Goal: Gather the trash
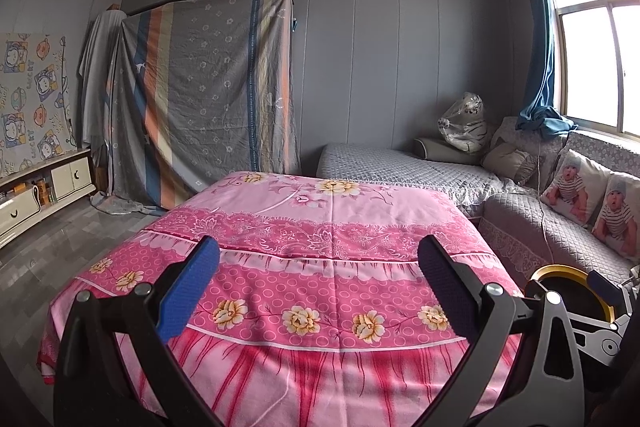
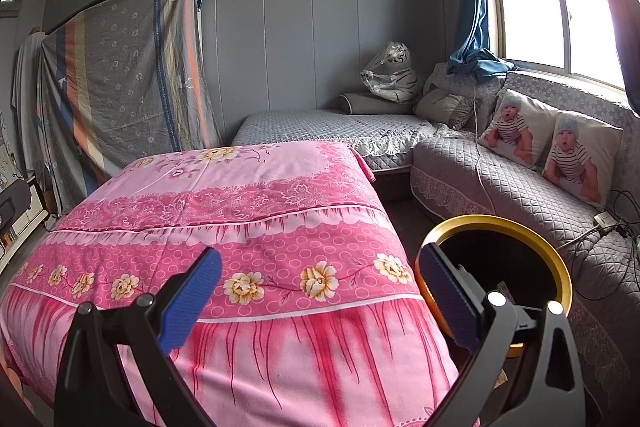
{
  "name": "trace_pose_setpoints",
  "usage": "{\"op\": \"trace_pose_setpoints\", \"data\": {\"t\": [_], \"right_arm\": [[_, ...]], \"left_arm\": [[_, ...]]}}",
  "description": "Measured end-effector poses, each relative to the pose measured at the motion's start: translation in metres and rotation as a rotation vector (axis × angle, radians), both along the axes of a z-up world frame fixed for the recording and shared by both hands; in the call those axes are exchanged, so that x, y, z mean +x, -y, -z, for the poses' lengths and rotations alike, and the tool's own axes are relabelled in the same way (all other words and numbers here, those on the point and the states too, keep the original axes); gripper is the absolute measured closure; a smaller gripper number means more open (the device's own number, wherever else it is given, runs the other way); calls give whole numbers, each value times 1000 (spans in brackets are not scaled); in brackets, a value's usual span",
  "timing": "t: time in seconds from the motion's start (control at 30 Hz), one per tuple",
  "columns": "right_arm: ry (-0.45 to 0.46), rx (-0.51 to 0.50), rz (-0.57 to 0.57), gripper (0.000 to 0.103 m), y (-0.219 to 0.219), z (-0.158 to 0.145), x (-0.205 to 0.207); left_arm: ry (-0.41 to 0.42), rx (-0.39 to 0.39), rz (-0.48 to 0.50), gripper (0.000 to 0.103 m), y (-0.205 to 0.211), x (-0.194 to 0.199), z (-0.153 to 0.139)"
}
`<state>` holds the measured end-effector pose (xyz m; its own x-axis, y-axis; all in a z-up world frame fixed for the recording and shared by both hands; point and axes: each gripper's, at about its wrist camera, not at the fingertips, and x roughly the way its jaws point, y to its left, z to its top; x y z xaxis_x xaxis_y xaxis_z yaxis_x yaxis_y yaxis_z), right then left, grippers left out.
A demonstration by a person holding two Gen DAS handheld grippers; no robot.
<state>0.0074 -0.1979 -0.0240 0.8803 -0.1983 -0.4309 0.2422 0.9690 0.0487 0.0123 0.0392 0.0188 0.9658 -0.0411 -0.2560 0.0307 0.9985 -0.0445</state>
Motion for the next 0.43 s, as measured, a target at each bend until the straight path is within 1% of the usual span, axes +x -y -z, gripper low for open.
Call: {"op": "trace_pose_setpoints", "data": {"t": [0.23,0.43], "right_arm": [[-4,0,-3,8,0,0,1],[-3,1,-3,8,1,0,1]], "left_arm": [[-18,-12,9,8,-1,3,1],[-25,-5,9,8,0,5,2]]}}
